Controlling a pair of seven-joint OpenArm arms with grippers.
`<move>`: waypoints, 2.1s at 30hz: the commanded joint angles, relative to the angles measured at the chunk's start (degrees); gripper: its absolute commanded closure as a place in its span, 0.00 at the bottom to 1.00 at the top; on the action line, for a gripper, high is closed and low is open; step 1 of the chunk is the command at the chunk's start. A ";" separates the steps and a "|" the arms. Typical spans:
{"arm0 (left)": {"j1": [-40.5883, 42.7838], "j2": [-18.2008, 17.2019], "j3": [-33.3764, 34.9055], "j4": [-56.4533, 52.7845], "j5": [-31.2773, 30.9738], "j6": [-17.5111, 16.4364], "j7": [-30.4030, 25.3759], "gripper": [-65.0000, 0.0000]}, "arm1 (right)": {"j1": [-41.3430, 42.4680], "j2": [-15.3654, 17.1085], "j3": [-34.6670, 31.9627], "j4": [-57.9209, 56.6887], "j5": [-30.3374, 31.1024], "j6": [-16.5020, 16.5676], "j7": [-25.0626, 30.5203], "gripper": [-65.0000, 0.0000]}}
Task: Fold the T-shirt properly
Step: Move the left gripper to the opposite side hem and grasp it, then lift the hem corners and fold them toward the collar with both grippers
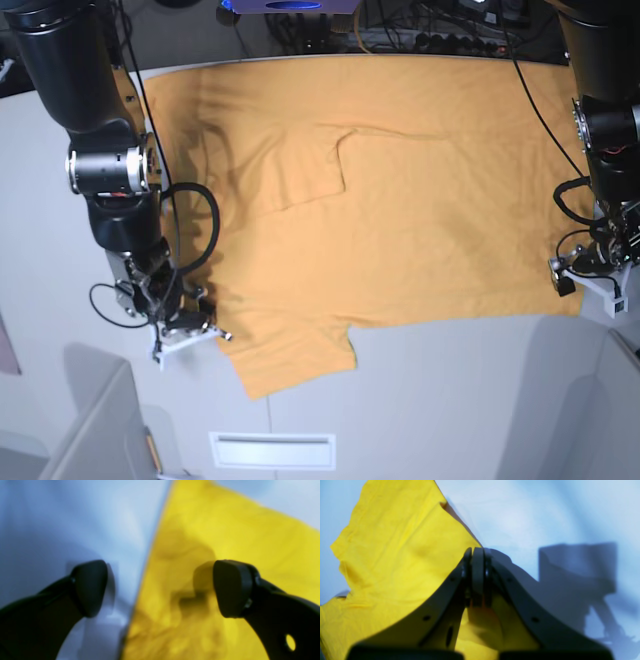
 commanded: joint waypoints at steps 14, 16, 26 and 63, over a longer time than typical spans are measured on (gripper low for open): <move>-5.85 -0.24 0.60 -5.10 0.36 -0.04 -4.17 0.00 | 2.36 0.40 -0.10 0.80 0.19 0.24 0.59 1.00; -5.85 0.12 0.60 -5.89 0.36 -0.04 -5.14 0.00 | 2.36 0.40 -0.10 0.80 0.19 0.24 0.59 1.00; -5.23 2.23 0.69 -5.98 0.36 -0.21 -5.49 0.04 | 2.10 0.40 -0.10 0.80 0.19 0.24 0.59 1.00; 16.13 1.70 -7.40 31.04 -8.35 -0.30 0.66 1.00 | -10.03 2.95 0.25 23.75 0.19 0.15 -2.13 1.00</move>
